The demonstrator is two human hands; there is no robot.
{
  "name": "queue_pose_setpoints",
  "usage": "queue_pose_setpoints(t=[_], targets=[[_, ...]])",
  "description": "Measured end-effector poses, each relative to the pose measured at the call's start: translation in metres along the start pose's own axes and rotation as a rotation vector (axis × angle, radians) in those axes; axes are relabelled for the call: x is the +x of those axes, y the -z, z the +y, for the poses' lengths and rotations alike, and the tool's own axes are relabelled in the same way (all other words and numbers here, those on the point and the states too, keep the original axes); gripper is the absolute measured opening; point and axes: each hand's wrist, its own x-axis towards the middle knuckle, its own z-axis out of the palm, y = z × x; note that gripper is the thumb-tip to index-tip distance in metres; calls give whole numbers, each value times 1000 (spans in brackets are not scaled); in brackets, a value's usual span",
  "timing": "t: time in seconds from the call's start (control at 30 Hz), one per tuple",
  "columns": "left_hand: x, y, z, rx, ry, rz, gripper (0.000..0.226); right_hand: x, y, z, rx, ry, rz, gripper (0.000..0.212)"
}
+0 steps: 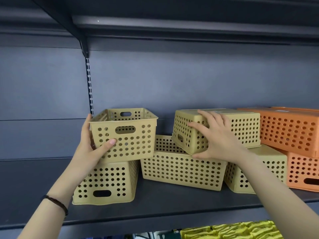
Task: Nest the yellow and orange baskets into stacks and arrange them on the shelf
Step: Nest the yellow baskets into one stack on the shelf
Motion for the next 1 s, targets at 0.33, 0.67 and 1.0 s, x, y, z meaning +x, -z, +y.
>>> queue_pose_setpoints(t=[0.33, 0.67, 1.0], targets=[[-2, -1, 1, -6, 2, 10, 100, 3, 2, -3, -134, 61, -86, 99], [-3, -4, 2, 7, 9, 33, 94, 10, 30, -11, 157, 53, 200, 77], [2, 4, 9, -111, 49, 33, 81, 100, 77, -41, 717, -131, 868, 78]])
